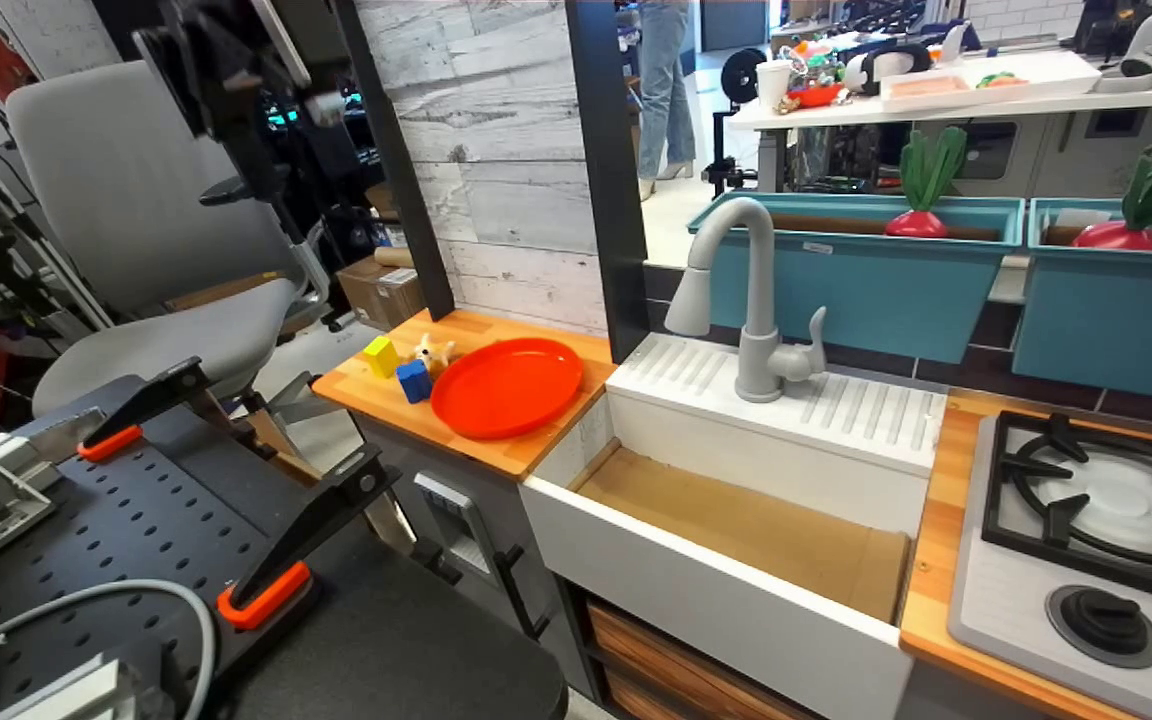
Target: Put the blue block on the orange plate
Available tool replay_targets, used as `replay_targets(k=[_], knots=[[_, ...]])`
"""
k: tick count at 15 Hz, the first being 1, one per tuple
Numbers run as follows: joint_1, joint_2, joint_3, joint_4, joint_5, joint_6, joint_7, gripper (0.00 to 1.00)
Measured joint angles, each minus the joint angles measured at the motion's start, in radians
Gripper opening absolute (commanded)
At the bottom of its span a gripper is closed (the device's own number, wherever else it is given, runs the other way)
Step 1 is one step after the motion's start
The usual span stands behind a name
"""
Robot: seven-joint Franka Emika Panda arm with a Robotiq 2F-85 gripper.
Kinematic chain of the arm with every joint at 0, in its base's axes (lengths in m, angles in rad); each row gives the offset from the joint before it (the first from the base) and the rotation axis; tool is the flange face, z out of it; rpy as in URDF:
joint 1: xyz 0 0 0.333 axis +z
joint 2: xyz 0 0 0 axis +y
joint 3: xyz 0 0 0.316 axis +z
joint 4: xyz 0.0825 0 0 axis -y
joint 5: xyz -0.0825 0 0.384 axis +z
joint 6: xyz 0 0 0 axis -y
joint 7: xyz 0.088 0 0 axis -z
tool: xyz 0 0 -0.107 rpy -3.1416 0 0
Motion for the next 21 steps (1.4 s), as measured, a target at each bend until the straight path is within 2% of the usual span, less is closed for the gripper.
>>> replay_targets(k=[6,14,21], knots=[[0.053,0.284,0.005,0.109,0.061,0.094,-0.002,1.0],[0.135,0.642,0.056,0.394,0.199,0.094,-0.002,1.0],[0.175,0.877,0.064,0.614,0.221,0.095,0.018,1.0]])
